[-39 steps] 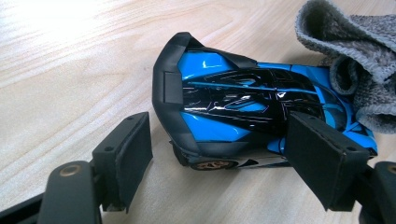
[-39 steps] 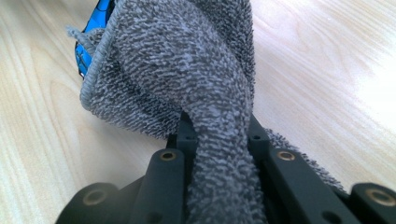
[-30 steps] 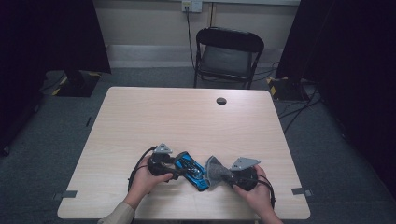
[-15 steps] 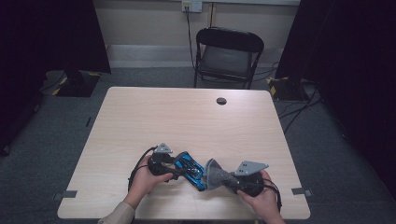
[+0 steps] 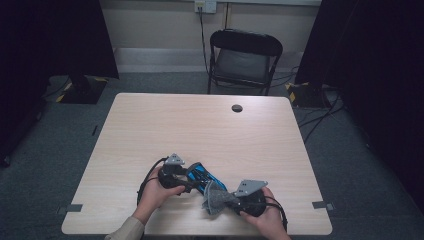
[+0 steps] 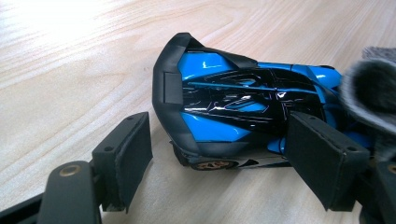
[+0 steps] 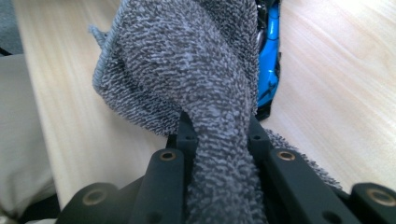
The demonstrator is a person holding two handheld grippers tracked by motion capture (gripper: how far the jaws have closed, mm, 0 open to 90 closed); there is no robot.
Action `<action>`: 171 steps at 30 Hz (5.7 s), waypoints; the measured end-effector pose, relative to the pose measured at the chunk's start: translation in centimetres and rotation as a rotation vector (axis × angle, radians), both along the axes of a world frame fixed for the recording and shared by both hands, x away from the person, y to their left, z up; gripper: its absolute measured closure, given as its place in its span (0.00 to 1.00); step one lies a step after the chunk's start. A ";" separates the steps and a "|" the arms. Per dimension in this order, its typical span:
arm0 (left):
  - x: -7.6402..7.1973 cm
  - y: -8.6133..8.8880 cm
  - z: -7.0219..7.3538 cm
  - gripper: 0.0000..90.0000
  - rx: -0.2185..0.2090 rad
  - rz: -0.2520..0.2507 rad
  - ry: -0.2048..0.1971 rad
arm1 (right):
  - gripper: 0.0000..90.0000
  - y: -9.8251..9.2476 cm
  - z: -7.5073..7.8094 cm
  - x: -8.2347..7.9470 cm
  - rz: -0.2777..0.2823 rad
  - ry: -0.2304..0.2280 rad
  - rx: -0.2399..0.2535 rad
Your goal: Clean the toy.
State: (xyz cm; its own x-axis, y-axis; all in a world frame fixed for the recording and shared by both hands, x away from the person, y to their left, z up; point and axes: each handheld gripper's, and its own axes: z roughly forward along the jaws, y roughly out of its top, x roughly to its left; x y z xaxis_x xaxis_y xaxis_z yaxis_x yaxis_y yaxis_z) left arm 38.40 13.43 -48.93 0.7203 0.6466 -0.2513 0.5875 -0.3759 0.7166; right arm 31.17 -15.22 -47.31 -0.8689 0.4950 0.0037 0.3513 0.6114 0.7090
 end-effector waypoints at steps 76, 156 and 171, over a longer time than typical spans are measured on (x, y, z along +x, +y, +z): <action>-0.3 -0.4 -0.4 0.23 -0.036 -0.008 0.018 | 0.83 4.6 0.0 9.0 -0.086 -0.069 -0.135; -0.4 -0.6 -0.2 0.23 -0.006 -0.022 -0.010 | 0.83 4.2 0.6 10.0 -0.122 0.046 -0.020; -0.4 -0.6 -0.2 0.23 -0.006 -0.022 -0.015 | 0.83 3.5 0.3 8.9 -0.078 0.050 -0.023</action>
State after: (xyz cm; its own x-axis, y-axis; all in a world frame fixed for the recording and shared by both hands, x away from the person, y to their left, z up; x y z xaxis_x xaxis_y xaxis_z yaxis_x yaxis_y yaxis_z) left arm 38.02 12.81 -49.13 0.7381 0.6289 -0.2445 0.5685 -0.3843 0.7274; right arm 40.05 -11.73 -47.03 -0.8269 0.5613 0.0342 0.4331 0.5969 0.6753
